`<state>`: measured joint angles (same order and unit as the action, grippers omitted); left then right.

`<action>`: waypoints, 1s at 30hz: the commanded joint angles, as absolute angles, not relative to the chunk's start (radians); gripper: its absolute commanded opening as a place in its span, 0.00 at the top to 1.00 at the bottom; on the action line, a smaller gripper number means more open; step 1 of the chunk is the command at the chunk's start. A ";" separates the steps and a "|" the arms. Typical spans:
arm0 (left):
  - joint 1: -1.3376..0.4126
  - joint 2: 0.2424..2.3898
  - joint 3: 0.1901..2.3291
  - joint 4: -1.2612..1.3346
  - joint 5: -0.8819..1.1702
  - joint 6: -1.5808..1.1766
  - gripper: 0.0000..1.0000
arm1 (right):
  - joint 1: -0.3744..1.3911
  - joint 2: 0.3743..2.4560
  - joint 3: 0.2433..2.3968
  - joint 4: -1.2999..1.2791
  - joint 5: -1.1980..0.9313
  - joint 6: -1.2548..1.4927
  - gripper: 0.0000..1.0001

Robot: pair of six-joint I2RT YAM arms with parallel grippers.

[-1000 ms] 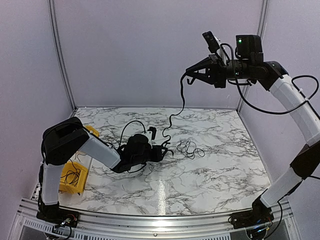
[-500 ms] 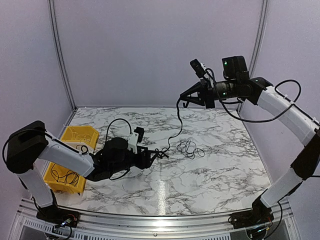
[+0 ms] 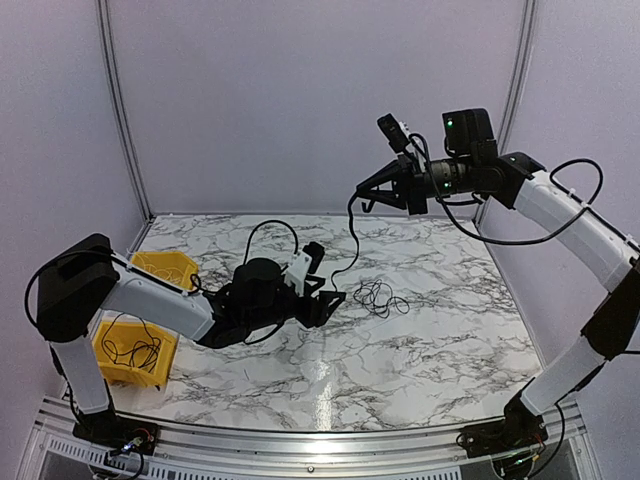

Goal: Untangle the cables

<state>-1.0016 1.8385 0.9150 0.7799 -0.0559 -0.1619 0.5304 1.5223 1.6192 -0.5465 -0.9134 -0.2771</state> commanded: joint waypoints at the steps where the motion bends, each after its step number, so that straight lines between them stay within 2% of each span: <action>1: -1.002 1.902 0.991 0.738 0.018 -0.138 0.36 | 0.544 1.523 1.664 -0.540 -0.905 -0.273 1.00; 6: -1.001 1.910 1.010 0.725 -0.090 -0.174 0.67 | 0.545 1.514 1.656 -0.550 -0.891 -0.291 1.00; 12: -1.000 1.734 0.906 0.684 -0.254 -0.176 0.99 | 0.489 1.470 1.555 -0.500 -0.863 -0.301 1.00; 16: -0.995 1.525 0.849 0.544 -0.374 -0.193 1.00 | 0.467 1.421 1.380 -0.413 -0.784 -0.342 1.00; 19: -0.985 1.359 0.827 0.415 -0.390 -0.224 1.00 | 0.511 1.427 1.211 -0.336 -0.745 -0.380 1.00; 21: -0.976 1.262 0.827 0.315 -0.379 -0.242 1.00 | 0.588 1.469 1.159 -0.350 -0.700 -0.454 0.90; 24: -0.965 1.140 0.864 0.109 -0.412 -0.277 1.00 | 0.686 1.574 1.131 -0.366 -0.682 -0.499 0.81; 30: -0.956 0.951 0.946 -0.315 -0.534 -0.353 1.00 | 0.725 1.702 1.164 -0.402 -0.695 -0.529 0.79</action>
